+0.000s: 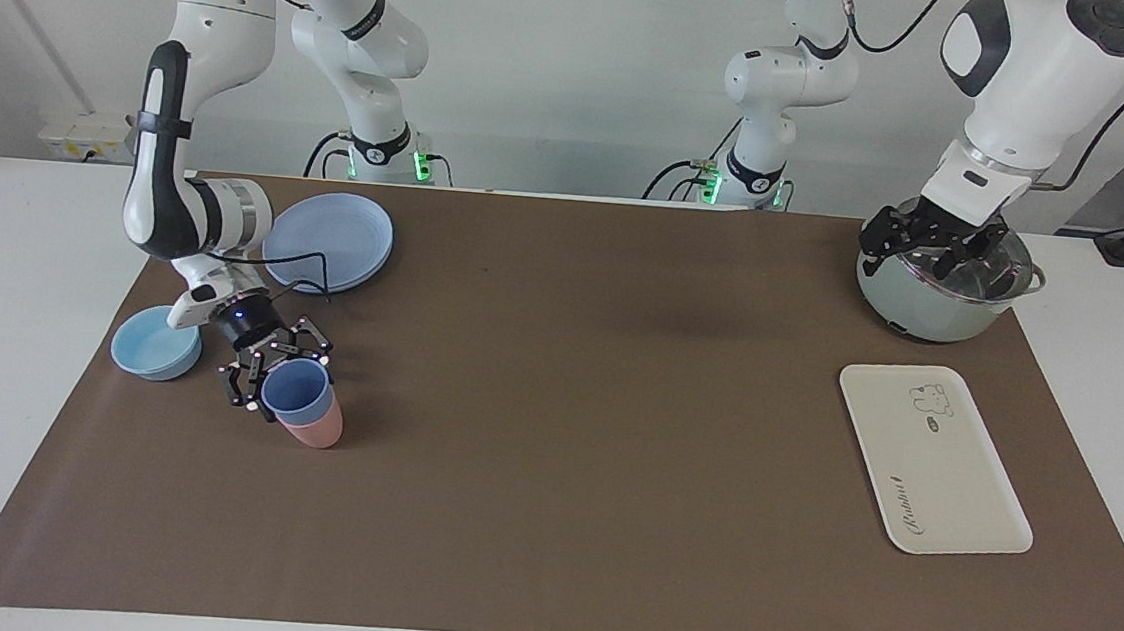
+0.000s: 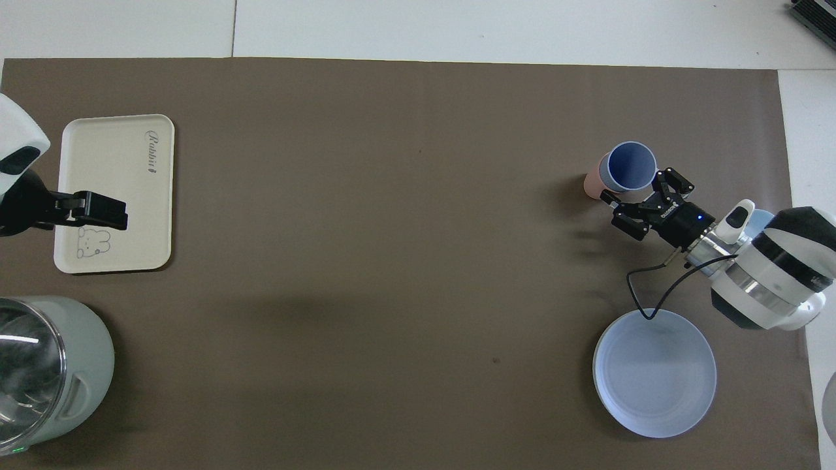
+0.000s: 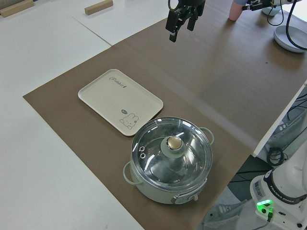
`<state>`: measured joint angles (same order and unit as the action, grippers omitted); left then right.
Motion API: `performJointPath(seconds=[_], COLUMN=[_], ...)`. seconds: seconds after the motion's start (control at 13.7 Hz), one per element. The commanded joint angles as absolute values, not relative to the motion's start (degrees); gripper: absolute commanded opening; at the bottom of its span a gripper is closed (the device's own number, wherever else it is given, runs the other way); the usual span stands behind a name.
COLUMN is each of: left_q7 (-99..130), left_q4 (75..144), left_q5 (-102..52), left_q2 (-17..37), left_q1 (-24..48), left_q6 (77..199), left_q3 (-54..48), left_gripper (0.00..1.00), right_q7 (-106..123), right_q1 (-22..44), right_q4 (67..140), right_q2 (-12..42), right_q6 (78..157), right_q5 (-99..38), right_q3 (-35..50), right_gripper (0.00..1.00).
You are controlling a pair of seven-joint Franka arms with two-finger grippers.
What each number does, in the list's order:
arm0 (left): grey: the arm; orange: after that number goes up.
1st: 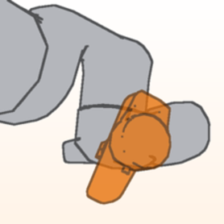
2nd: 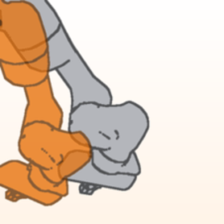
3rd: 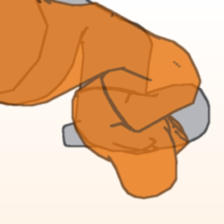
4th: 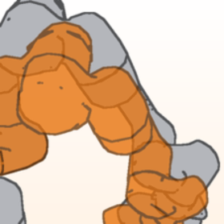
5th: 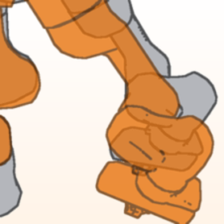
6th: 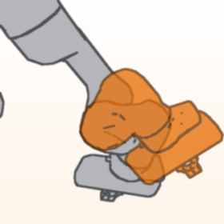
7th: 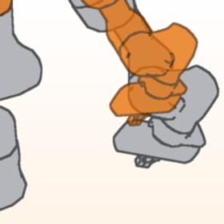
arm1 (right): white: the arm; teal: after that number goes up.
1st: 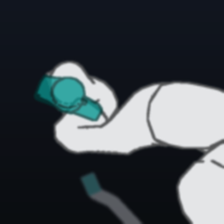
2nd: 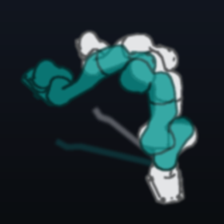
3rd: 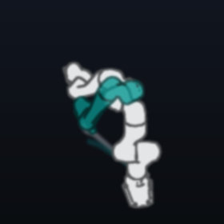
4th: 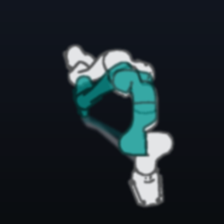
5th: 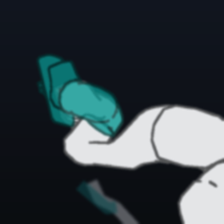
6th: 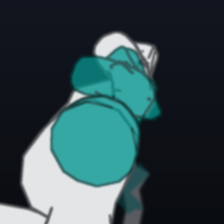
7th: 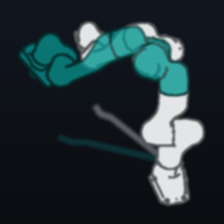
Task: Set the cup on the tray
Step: 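Move the right gripper toward the blue cup and close on its rim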
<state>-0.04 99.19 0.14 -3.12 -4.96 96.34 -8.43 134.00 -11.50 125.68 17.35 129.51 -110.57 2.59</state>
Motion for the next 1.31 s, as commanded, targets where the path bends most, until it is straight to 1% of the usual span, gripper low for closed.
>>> performJointPath(seconds=[0.0,0.29,0.66,0.73,0.8,1.02,1.09,1.24], left_q7=[0.2,-0.1,0.1,0.1,0.1,0.3,0.1,0.4], left_q4=[101.0,101.0,101.0,101.0,101.0,100.9,101.0,101.1], left_q5=[0.5,0.5,0.5,0.5,0.5,0.5,0.5,0.5], left_q2=[-5.0,-5.0,-4.9,-4.9,-4.9,-4.9,-4.9,-4.9], left_q1=[-5.2,-5.4,-5.5,-5.3,-5.1,-4.7,-4.7,-4.4], left_q6=[96.5,96.7,96.9,96.9,97.0,97.2,97.3,97.8], left_q3=[-8.6,-8.6,-8.6,-8.6,-8.6,-8.7,-8.8,-9.1], left_gripper=[1.0,1.0,1.0,1.0,1.0,1.0,1.0,1.0], right_q7=[137.2,137.4,139.2,140.1,140.6,138.5,136.7,126.4], right_q1=[-12.0,-11.0,-9.1,-9.2,-9.2,-9.1,-8.8,-2.9], right_q4=[124.4,124.3,124.3,124.2,123.8,122.7,122.7,122.6], right_q2=[18.8,18.9,18.9,19.0,18.9,18.4,16.1,10.3], right_q6=[129.9,130.1,130.9,130.9,131.0,134.6,138.9,150.8], right_q5=[-112.6,-112.9,-116.4,-116.3,-116.4,-115.3,-114.2,-108.2], right_q3=[2.6,2.6,2.6,2.5,2.6,2.9,3.4,3.7], right_gripper=[1.0,1.0,1.0,0.62,0.01,0.0,0.0,0.0])
